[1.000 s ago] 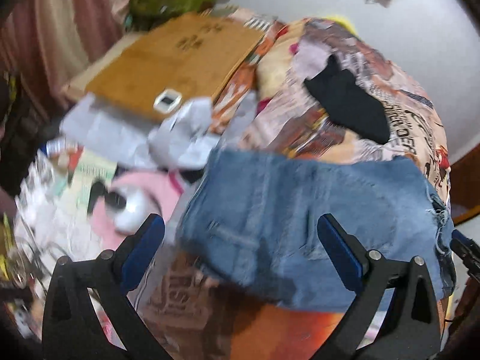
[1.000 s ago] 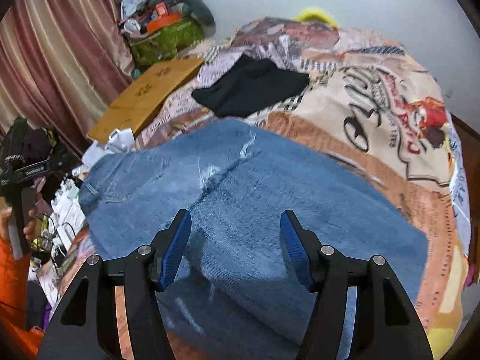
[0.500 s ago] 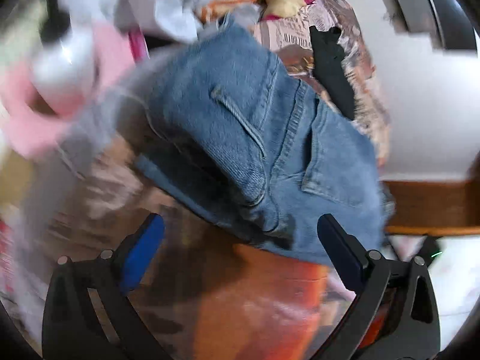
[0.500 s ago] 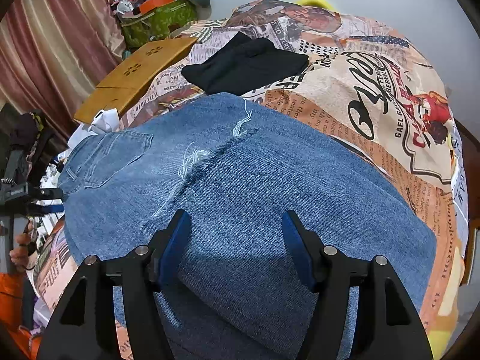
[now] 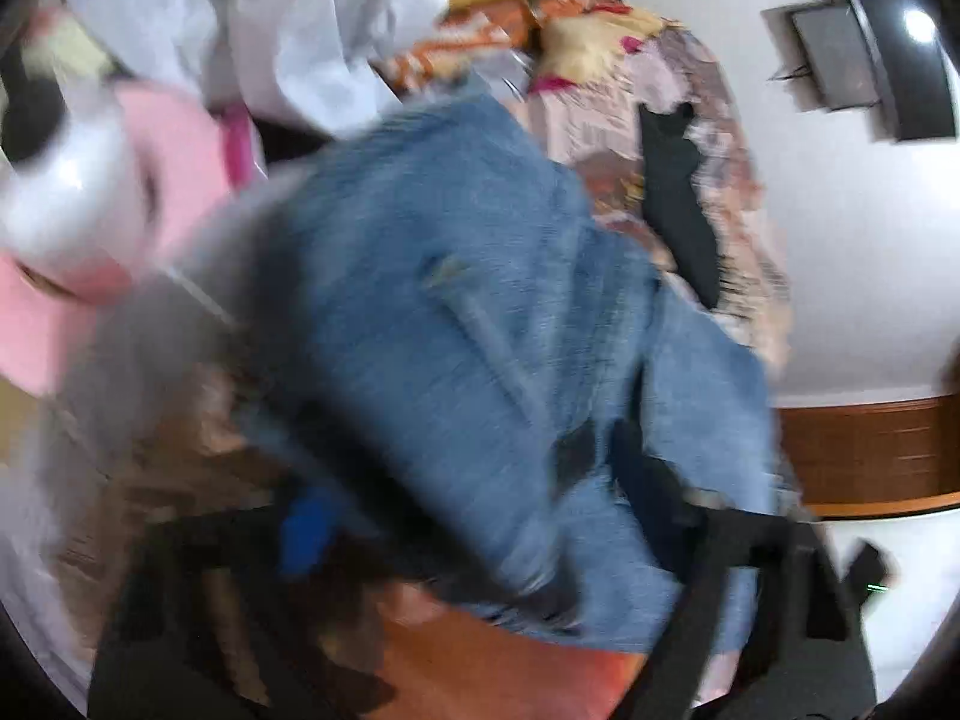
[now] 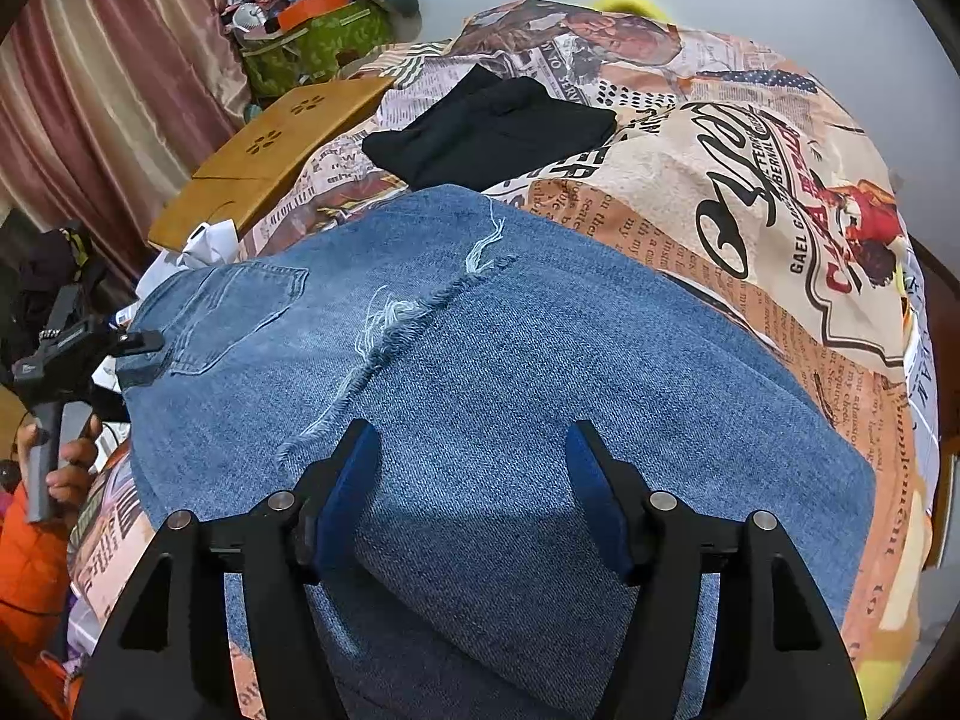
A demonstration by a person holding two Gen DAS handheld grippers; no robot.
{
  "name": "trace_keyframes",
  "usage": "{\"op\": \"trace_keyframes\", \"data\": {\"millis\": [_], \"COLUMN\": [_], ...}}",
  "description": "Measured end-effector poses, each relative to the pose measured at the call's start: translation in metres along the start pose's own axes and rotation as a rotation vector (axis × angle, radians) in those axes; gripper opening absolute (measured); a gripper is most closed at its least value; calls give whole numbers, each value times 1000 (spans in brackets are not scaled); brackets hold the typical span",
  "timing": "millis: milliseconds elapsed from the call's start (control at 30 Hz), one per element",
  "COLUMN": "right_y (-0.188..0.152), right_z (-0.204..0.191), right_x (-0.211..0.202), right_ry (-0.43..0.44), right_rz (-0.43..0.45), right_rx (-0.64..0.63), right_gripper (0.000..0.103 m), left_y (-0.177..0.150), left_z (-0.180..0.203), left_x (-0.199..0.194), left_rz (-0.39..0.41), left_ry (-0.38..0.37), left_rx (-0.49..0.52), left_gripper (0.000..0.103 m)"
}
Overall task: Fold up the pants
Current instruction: 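Lift the folded jeans with the left gripper and turn it over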
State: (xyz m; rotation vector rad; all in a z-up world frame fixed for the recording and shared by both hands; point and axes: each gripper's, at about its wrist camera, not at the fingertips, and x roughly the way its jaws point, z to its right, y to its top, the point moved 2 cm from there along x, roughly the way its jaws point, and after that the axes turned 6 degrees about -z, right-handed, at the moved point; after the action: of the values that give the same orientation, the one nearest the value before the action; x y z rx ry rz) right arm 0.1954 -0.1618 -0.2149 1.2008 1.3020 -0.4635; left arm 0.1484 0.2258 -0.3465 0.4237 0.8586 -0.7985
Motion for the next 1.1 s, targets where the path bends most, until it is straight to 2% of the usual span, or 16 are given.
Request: {"op": "trace_keyframes", "data": {"millis": [33,100,200,267,367,433,667,833,1000,1100], "right_y": [0,1,1,1,0,-3,-28,-58,-79,-84], "right_z": [0,1,1,2,8,14,60,93,109,112], "right_x": [0,1,1,0,-11,-20,-48,-59,-47,-45], "right_ry": [1,2,5,7,31,39,-26,-55,-24,-3], "right_rz": [1,1,1,3,23,53,100,104,68,83], "right_rx": [1,1,2,7,36,54,166,264,316,320], "right_gripper": [62,62,62,63,62,63,63,63,63,65], "left_y": [1,3,2,-1,-3,-3,0,-12,-40,-64], "left_z": [4,12,31,49,69,93,175,239,306,346], "left_x": [-3,-12,-28,-45,-72,-90,-137,-161,-158,-152], "left_rz": [26,87,170,252,353,427,626,715,740,745], "left_ry": [21,74,143,188,192,216,314,265,232,178], "left_rx": [13,36,114,173,225,294,505,620,781,866], "left_gripper": [61,42,33,30,28,27,26,26,26,26]}}
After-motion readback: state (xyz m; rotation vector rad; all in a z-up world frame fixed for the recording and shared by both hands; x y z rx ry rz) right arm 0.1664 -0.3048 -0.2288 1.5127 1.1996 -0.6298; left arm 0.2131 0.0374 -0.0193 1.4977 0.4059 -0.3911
